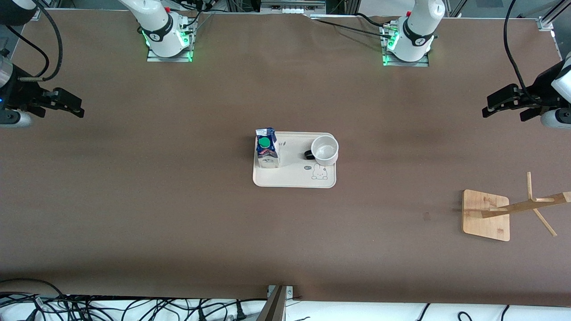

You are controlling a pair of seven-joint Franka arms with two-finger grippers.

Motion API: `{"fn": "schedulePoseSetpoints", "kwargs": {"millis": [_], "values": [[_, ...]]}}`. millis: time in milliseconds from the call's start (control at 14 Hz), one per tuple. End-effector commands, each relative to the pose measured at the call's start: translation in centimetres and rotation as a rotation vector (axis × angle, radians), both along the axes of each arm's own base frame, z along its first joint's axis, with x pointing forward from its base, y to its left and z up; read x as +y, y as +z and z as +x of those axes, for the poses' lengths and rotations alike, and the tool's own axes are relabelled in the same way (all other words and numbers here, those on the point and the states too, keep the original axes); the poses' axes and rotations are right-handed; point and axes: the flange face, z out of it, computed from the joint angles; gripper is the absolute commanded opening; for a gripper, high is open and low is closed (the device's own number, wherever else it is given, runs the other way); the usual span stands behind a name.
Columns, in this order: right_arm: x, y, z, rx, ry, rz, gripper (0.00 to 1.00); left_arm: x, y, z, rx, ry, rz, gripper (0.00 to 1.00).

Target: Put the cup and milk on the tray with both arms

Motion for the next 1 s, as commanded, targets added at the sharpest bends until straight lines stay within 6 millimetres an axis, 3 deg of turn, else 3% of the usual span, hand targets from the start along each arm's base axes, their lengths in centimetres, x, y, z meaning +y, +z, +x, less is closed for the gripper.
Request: {"fn": "schedulePoseSetpoints", "kwargs": {"millis": [0, 214, 357, 714, 929], "values": [[-0.9, 1.5, -4.0, -0.025, -0.011, 0.013, 1.0, 0.2, 0.3, -0.7, -0.012, -0.026, 0.022, 1.0], [-1.0, 1.6, -4.4, -0.016, 0.001, 0.013, 1.0, -2.2, 0.5, -0.9, -0.016, -0.09, 0.115, 1.0], [-1.5, -0.7, -3.6, 0.059, -0.022, 0.028, 1.0, -3.0, 0.6, -1.0, -0.019, -0.117, 0.133, 1.0], [-1.7, -0.1, -2.8, 0.051, -0.022, 0.039, 1.0, -2.1, 0.5, -0.9, -0.017, -0.148, 0.128, 1.0], [-1.8, 0.1, -2.7, 0.045, -0.033, 0.04, 1.0, -0.1, 0.2, -0.9, -0.008, -0.107, 0.119, 1.0]]}}
